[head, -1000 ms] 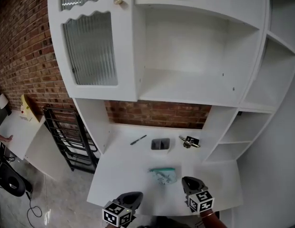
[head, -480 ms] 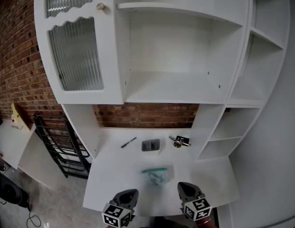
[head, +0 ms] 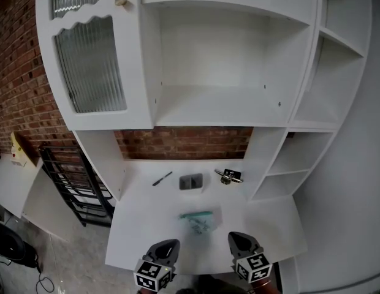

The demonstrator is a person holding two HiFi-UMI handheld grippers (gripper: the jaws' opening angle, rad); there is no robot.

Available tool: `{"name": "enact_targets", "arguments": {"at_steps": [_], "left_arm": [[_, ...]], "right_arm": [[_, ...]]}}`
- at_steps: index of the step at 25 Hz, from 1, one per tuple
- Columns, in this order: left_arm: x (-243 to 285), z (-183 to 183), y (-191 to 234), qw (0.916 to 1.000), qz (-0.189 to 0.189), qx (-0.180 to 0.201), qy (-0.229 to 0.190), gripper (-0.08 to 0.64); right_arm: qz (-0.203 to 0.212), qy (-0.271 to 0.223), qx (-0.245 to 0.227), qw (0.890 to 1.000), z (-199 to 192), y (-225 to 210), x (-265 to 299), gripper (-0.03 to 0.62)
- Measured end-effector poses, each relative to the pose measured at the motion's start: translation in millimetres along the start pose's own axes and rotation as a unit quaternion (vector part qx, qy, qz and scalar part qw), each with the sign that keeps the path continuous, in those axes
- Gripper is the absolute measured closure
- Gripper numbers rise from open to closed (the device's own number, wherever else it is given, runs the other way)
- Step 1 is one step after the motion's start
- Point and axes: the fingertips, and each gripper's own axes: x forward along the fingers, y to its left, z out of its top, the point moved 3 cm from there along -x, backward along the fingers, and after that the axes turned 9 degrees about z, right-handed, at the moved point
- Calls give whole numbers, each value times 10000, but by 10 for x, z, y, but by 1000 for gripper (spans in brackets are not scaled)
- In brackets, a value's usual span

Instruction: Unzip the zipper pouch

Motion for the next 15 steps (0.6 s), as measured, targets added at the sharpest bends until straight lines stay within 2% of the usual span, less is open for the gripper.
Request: {"name": "enact_targets", "arguments": {"at_steps": [15], "left_arm": [[-12,-83,30,9998,166,-1,109,554]], "right_arm": [[3,102,-42,9999,-60,-45,8,591]]}}
